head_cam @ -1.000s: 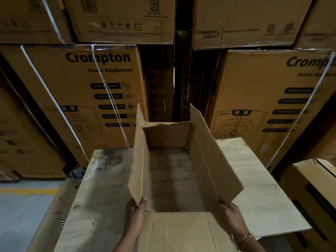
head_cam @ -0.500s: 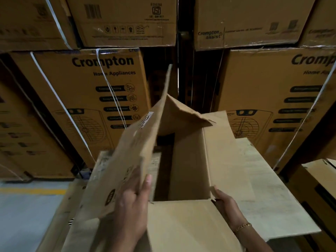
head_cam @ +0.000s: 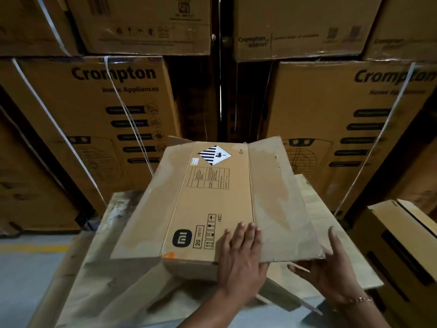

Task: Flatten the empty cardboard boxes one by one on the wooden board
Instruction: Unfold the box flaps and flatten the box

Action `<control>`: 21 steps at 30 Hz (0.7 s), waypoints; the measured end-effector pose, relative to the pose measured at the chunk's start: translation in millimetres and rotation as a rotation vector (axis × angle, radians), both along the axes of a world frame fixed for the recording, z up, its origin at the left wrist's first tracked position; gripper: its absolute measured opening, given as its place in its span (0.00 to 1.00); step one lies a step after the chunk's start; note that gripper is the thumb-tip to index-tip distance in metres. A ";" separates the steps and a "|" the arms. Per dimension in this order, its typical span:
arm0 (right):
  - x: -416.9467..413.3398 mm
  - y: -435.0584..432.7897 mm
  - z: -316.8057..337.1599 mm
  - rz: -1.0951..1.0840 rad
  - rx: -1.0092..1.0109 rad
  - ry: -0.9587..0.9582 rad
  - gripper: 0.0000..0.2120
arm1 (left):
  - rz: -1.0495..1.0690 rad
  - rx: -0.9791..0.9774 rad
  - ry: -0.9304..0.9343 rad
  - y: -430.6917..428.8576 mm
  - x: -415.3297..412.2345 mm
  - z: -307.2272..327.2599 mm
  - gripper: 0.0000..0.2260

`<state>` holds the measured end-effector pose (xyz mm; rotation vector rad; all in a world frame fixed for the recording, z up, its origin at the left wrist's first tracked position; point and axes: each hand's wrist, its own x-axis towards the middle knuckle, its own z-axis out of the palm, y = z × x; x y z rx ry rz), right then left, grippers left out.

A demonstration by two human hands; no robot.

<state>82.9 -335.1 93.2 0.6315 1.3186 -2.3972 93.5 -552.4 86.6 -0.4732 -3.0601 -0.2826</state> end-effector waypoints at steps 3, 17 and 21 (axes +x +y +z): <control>0.6 1.3 24.1 -0.019 0.158 0.062 0.17 | -0.058 -0.037 0.001 7.2 -6.1 3.3 0.31; -15.1 2.9 27.4 0.279 1.060 0.273 0.23 | 0.131 -0.077 -0.012 -173.8 19.4 -4.2 0.52; -3.7 -24.9 19.4 0.530 1.813 0.693 0.44 | 0.159 -0.025 0.004 -164.1 27.2 -18.2 0.51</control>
